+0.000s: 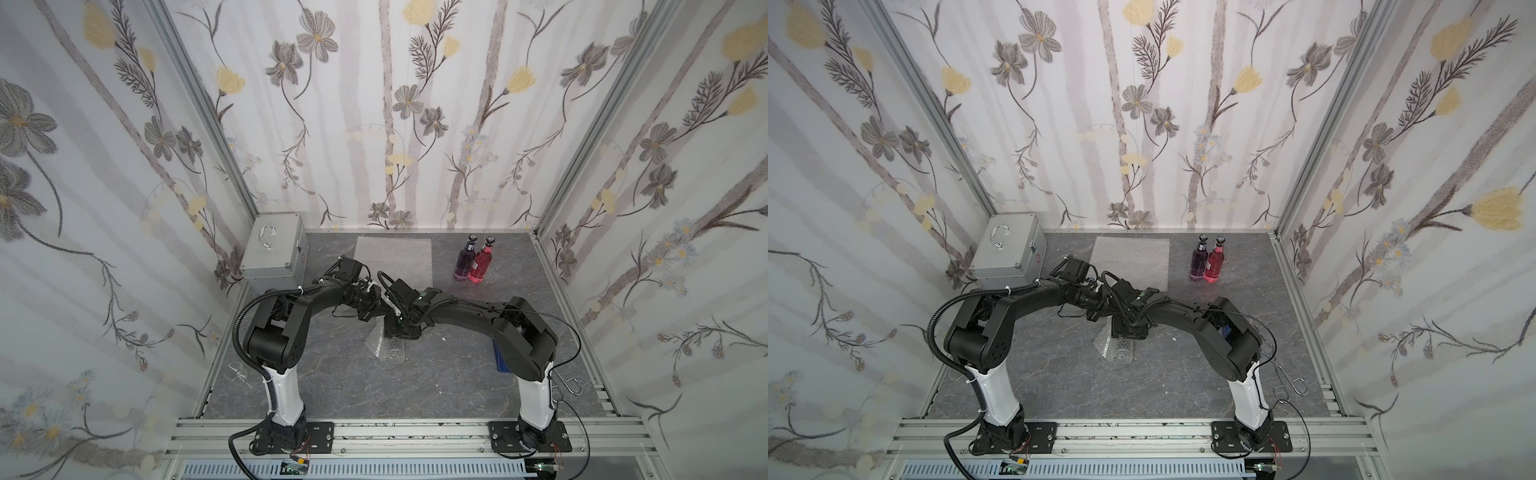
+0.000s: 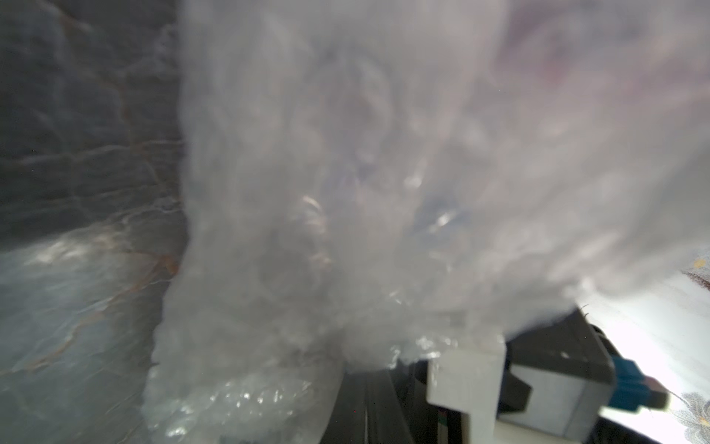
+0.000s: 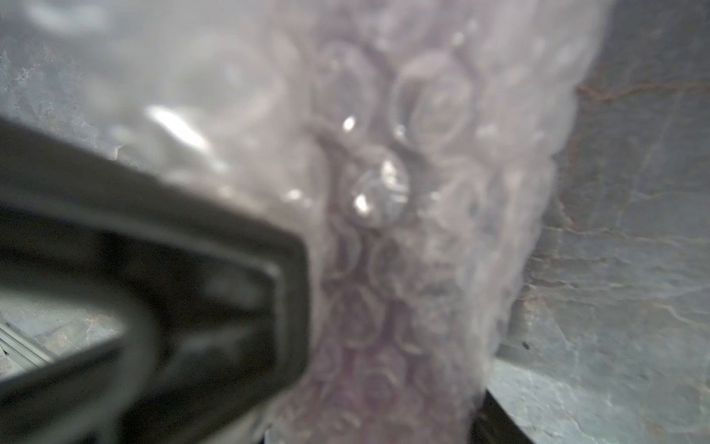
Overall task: Wrap wine bottles in bubble wrap
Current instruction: Wrap the wine bottle in bubble wrap.
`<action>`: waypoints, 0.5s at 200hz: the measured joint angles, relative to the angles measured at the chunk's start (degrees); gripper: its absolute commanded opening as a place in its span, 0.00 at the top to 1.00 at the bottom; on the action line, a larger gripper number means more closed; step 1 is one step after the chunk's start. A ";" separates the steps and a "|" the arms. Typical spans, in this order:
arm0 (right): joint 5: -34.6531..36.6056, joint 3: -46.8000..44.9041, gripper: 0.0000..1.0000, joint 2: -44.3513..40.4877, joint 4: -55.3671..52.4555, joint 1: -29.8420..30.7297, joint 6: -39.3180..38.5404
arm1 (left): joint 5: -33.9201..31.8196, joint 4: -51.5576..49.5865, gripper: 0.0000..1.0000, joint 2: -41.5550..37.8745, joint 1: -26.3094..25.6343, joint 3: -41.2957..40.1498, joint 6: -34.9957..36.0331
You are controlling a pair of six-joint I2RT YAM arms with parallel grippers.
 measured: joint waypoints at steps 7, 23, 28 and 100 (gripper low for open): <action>0.07 -0.50 0.35 -0.66 0.17 0.00 -0.04 | 0.09 -0.13 1.00 0.42 -0.15 0.33 0.17; 0.07 -1.88 0.33 -2.60 0.57 -0.13 -0.48 | 0.35 -0.81 1.00 1.22 -0.28 0.96 1.46; 0.09 -2.36 0.33 -3.32 0.68 -0.24 -0.57 | 0.42 -1.09 1.00 1.40 -0.28 1.11 1.79; -0.24 -10.32 0.53 -15.06 1.22 -3.23 -2.05 | 0.70 -2.82 0.99 2.71 -0.28 2.47 5.11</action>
